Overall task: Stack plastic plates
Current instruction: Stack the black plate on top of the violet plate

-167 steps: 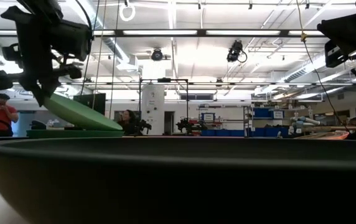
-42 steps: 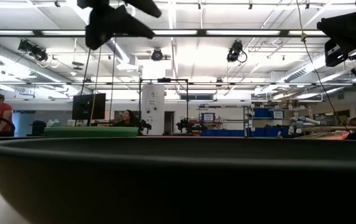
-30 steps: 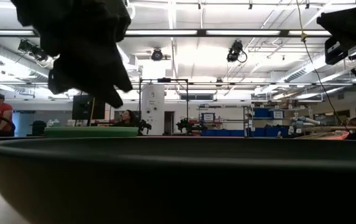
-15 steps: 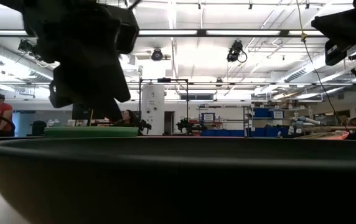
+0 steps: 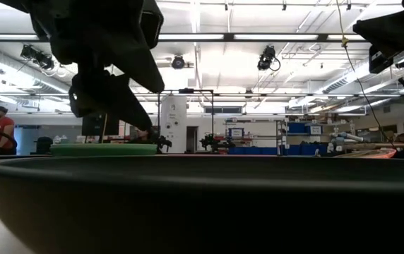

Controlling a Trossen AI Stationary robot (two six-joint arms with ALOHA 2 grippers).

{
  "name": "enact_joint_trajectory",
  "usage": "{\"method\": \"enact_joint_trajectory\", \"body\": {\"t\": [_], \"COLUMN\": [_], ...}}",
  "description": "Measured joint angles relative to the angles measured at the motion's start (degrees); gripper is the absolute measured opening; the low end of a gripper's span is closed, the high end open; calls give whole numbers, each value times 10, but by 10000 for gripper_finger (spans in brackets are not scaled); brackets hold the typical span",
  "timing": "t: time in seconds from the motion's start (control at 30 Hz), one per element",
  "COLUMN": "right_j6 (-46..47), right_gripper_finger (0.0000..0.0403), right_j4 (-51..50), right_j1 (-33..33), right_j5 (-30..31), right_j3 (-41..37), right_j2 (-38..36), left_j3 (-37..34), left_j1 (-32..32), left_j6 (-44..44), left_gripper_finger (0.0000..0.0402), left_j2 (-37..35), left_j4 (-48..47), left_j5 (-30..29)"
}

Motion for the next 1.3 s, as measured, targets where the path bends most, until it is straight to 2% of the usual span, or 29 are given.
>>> {"method": "enact_joint_trajectory", "body": {"t": [0.2,0.33,0.63,1.03,1.2,1.3], "right_j6": [0,5,6,6,19,22], "right_gripper_finger": [29,29,29,29,29,29], "right_j4": [0,0,0,-3,-57,-78], "right_j1": [0,0,0,0,-10,-28], "right_j5": [11,10,8,8,45,62], "right_j3": [0,0,0,0,0,0], "right_j2": [0,0,0,0,0,2], "left_j3": [0,0,0,0,0,0], "left_j1": [0,-3,-3,-3,-2,-2], "left_j6": [1,17,31,27,27,29], "left_gripper_finger": [280,277,266,266,266,266], "left_j2": [0,0,0,0,0,0], "left_j4": [-21,-23,-27,-27,-26,-26], "left_j5": [-4,-6,-51,-54,-107,-119]}}
